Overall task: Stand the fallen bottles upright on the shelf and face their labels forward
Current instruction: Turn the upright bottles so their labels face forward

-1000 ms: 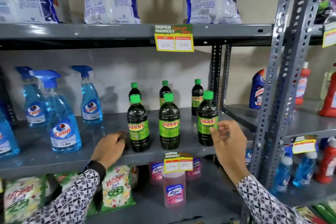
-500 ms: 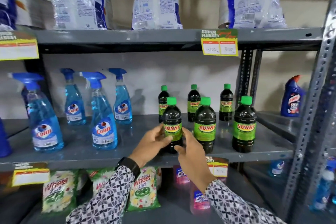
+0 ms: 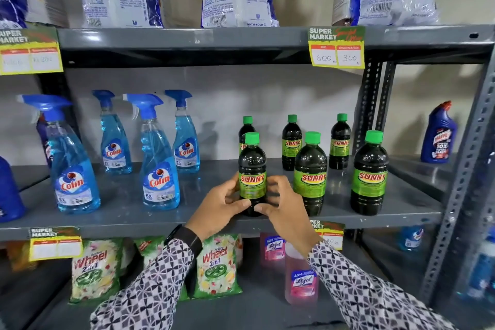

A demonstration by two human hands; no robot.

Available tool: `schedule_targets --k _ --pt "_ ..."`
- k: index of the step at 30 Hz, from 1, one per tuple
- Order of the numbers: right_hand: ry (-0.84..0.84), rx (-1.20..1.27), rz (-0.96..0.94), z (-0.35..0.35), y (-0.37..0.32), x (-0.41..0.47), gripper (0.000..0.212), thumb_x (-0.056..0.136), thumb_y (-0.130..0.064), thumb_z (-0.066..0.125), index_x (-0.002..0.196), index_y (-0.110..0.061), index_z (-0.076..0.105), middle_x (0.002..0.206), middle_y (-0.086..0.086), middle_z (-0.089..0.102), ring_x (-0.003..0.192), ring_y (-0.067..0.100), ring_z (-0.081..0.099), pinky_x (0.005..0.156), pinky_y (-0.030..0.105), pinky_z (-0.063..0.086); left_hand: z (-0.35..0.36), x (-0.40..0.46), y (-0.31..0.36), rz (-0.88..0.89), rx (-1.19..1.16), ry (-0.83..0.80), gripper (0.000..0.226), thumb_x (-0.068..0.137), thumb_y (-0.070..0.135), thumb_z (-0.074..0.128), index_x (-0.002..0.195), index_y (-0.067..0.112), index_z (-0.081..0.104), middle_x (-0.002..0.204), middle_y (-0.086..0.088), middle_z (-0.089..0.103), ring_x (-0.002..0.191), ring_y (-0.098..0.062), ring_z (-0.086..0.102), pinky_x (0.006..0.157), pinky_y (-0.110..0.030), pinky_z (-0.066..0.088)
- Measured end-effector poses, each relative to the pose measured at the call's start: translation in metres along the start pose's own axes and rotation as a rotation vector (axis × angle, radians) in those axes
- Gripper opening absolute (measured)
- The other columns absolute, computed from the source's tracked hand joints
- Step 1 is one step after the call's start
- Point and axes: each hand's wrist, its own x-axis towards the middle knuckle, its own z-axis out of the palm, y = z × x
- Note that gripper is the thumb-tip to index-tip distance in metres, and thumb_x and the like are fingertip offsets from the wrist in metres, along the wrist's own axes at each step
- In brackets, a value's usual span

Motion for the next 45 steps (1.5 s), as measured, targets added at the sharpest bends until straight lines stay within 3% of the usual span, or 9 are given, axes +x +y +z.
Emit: schedule_targets --k 13,16,20,23,26,29,35,41,45 --pt "-0.028 0.012 -0.062 -0.002 0.001 -0.006 0.063 0.089 -0.007 0.082 0.143 -0.019 0.051 0.135 -0.005 0.067 0.121 0.01 0.068 0.105 0.03 0.057 0.008 -0.011 -0.001 -0.032 0.037 0.057 0.07 0.093 0.02 0.072 0.154 0.036 0.041 0.141 0.015 0.064 0.127 0.002 0.061 0.115 -0.03 0.045" --pt "0.007 -0.043 -0.102 -0.016 0.003 -0.023 0.058 0.095 -0.01 0.076 0.147 -0.022 0.053 0.134 -0.01 0.067 0.121 0.004 0.067 0.106 0.026 0.055 0.014 -0.027 0.013 -0.055 -0.008 0.294 0.065 0.095 0.023 0.07 0.154 0.032 0.043 0.144 0.019 0.056 0.114 0.015 0.06 0.104 -0.014 0.048" --pt "0.368 -0.074 -0.18 -0.052 0.018 -0.045 0.031 0.093 -0.009 0.077 0.12 -0.021 0.069 0.103 -0.011 0.07 0.093 0.002 0.07 0.082 0.027 0.06 0.041 -0.053 0.035 0.048 -0.096 0.69 0.034 0.098 0.015 0.062 0.128 0.029 0.07 0.112 0.009 0.078 0.096 -0.007 0.075 0.09 -0.04 0.062" --pt "0.497 -0.114 -0.154 -0.075 0.033 -0.041 0.048 0.085 -0.014 0.087 0.12 -0.029 0.057 0.11 -0.008 0.057 0.095 0.005 0.063 0.079 0.029 0.058 0.079 -0.051 0.062 0.058 -0.035 0.484 0.034 0.1 0.02 0.061 0.132 0.029 0.068 0.112 0.01 0.079 0.097 -0.004 0.075 0.091 -0.036 0.061" --pt "0.303 -0.008 -0.001 -0.09 0.043 -0.027 0.076 0.08 -0.015 0.091 0.141 -0.028 0.048 0.129 -0.014 0.053 0.117 0.007 0.057 0.1 0.035 0.053 0.112 -0.027 0.072 0.02 0.172 0.201 0.064 0.101 0.03 0.057 0.16 0.027 0.032 0.151 0.002 0.057 0.132 -0.009 0.059 0.11 -0.028 0.045" --pt "0.122 0.04 -0.006 -0.1 0.047 -0.014 0.081 0.078 -0.007 0.092 0.14 -0.031 0.046 0.124 -0.029 0.058 0.112 -0.014 0.061 0.101 0.02 0.05 0.122 0.004 0.069 -0.054 0.227 0.15 0.076 0.103 0.03 0.054 0.164 0.024 0.009 0.15 0.008 0.047 0.141 -0.015 0.047 0.101 -0.022 0.036" --pt "0.056 0.012 -0.02 -0.111 0.054 0.001 0.077 0.082 -0.006 0.087 0.147 -0.022 0.049 0.123 -0.012 0.072 0.11 0.004 0.072 0.102 0.039 0.058 0.12 0.04 0.05 0.008 0.035 0.029 0.063 0.1 0.014 0.06 0.157 0.029 0.038 0.141 0.018 0.061 0.124 0.015 0.055 0.106 -0.009 0.042" --pt "0.069 -0.006 -0.062 -0.115 0.062 0.001 0.076 0.086 -0.004 0.082 0.149 -0.027 0.045 0.115 -0.024 0.068 0.115 0.007 0.07 0.104 0.04 0.058 0.135 0.04 0.05 0.032 -0.028 0.055 0.081 0.093 0.009 0.07 0.144 0.056 0.03 0.128 0.033 0.062 0.119 0.014 0.06 0.097 -0.007 0.045" --pt "0.07 -0.019 -0.072 -0.118 0.063 -0.005 0.075 0.089 -0.001 0.079 0.15 -0.025 0.044 0.114 -0.025 0.066 0.115 0.007 0.07 0.104 0.037 0.058 0.14 0.04 0.046 0.037 -0.034 0.062 0.083 0.092 0.012 0.073 0.156 0.041 0.029 0.143 0.015 0.061 0.127 0.007 0.058 0.105 -0.01 0.044"
